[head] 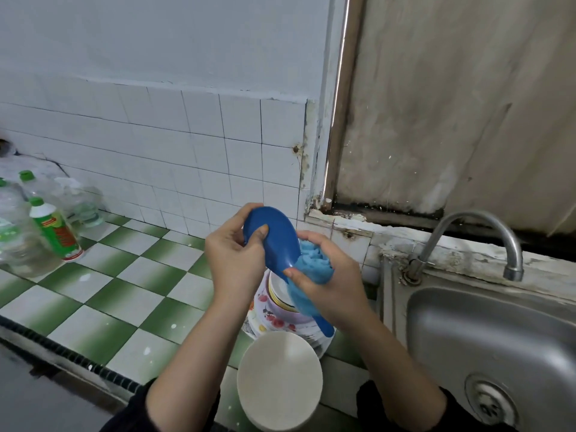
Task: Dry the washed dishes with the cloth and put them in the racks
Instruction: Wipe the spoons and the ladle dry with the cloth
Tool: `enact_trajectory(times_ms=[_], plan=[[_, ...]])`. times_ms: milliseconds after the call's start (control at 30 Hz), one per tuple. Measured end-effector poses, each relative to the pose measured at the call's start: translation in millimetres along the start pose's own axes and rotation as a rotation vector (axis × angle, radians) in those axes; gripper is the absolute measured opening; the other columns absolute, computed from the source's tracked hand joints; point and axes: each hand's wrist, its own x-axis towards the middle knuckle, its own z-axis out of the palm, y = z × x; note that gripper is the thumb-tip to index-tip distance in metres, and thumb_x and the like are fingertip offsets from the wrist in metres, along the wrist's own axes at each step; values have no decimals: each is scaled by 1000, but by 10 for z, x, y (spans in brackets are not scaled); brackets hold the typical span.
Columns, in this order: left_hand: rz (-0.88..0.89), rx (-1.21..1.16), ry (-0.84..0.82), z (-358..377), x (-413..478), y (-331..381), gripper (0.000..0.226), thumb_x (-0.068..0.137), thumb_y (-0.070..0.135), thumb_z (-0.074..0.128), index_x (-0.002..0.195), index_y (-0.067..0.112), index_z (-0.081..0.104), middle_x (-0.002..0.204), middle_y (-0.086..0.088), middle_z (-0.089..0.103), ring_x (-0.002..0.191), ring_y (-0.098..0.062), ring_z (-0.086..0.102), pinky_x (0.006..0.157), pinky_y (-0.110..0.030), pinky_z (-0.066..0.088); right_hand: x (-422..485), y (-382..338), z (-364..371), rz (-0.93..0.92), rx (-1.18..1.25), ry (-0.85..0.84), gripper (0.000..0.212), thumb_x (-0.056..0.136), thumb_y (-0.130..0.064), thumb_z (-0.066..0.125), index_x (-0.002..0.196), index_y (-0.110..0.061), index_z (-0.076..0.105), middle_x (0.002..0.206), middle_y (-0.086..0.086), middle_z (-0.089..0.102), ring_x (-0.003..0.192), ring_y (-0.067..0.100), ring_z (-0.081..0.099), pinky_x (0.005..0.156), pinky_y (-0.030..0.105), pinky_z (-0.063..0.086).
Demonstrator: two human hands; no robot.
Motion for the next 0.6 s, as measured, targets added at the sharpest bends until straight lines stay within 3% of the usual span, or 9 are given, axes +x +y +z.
enact_trajectory(times_ms=[133,200,267,367,467,600], plan=[[-43,-76,11,15,88,-37,44,85,-8,63,90,35,68,63,1,59,60,-8,54,66,-18,51,-102,141,-228,-49,-193,-39,42,83,-14,76,112,-41,62,106,-17,66,93,-3,63,79,10,48],[-22,-61,15,28,165,5,43,86,-5,63,91,37,67,67,1,60,61,-5,55,68,-16,51,-179,241,-387,-52,-336,-57,36,83,-13,76,114,-30,68,105,-19,63,94,-4,61,81,11,48],[23,-13,-12,81,213,83,40,86,-2,65,97,36,67,79,-4,65,67,-7,57,67,-16,50,-226,282,-579,-25,-398,2,36,82,-12,77,111,-31,68,106,-19,63,97,-2,62,84,16,51],[100,76,-137,283,179,232,41,85,0,64,95,40,68,80,-2,67,64,-12,53,62,-21,48,-244,204,-924,25,-291,241,28,81,-14,77,92,-37,66,97,-18,67,93,-1,63,79,16,52],[133,116,-317,588,14,381,43,86,-1,63,93,41,69,81,8,71,70,-9,62,67,-25,52,-259,-30,-1285,-14,-159,414,14,82,-20,76,83,-32,68,88,-11,68,85,2,64,74,14,50],[203,107,-553,1042,-334,533,42,88,-3,60,98,36,71,94,13,72,87,0,65,68,-12,47,-316,-289,-1743,-24,-248,382,27,80,-21,79,98,-39,68,94,-11,67,89,0,62,82,17,50]])
